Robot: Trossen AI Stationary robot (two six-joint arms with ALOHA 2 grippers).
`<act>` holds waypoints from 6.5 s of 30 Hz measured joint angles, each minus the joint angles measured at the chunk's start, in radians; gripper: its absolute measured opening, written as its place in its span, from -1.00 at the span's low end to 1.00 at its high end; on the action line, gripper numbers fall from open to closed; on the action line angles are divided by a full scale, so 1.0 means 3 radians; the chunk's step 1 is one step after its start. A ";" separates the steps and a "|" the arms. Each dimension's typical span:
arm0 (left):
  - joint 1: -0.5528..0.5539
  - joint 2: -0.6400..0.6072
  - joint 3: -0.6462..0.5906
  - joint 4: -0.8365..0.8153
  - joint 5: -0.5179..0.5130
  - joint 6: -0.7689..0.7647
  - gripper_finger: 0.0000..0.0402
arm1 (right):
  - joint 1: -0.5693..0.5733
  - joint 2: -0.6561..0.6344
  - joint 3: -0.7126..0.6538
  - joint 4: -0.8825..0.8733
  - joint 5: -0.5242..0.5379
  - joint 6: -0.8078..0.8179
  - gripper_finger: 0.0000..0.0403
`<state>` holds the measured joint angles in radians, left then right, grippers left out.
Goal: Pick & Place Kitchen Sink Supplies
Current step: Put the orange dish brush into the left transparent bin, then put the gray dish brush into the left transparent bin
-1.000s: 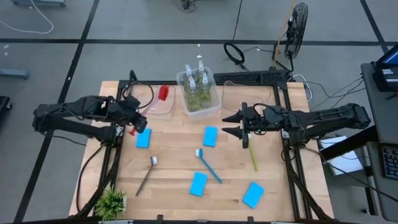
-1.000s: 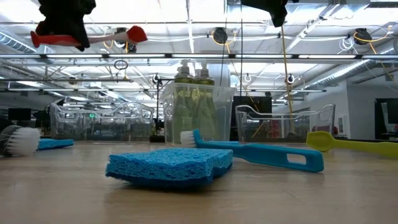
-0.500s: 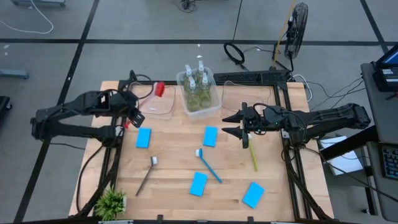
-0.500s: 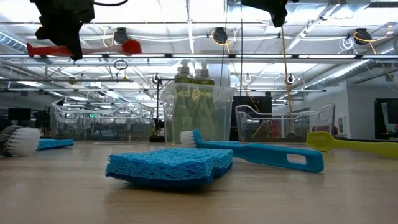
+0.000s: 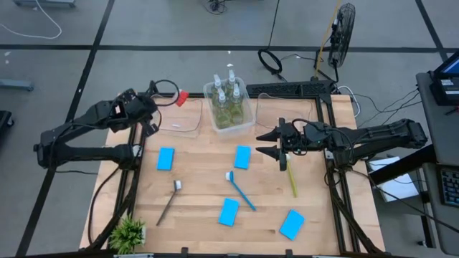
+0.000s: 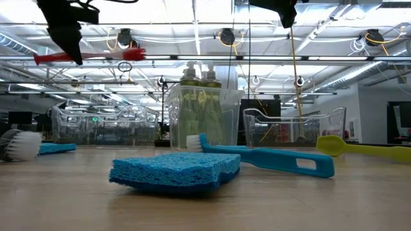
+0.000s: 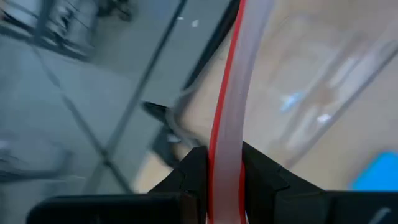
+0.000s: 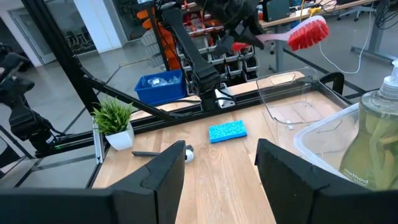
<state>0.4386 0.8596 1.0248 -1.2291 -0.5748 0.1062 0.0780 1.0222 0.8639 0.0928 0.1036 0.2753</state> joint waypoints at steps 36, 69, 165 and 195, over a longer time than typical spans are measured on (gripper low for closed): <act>0.1024 0.1418 0.0001 0.0450 0.0069 0.2695 -0.67 | 0.0001 0.0000 0.0000 0.0001 0.0013 0.0001 -0.13; 0.1227 0.1416 -0.0399 0.1088 0.0672 0.2798 -0.36 | 0.0001 0.0000 0.0000 0.0003 0.0013 0.0004 -0.15; -0.3484 0.2605 -0.0360 0.0985 0.2351 -0.5797 0.14 | 0.0003 0.0001 0.0001 -0.0226 -0.0011 -0.0349 -0.15; -0.3423 0.2567 -0.0598 0.1563 0.2630 -0.5539 -0.87 | 0.0001 0.0001 0.0001 -0.0198 -0.0003 -0.0347 -0.15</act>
<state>-0.5883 1.6298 0.8456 -0.7604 0.2141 -1.5556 0.0784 1.0225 0.8642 0.0334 0.1028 0.1711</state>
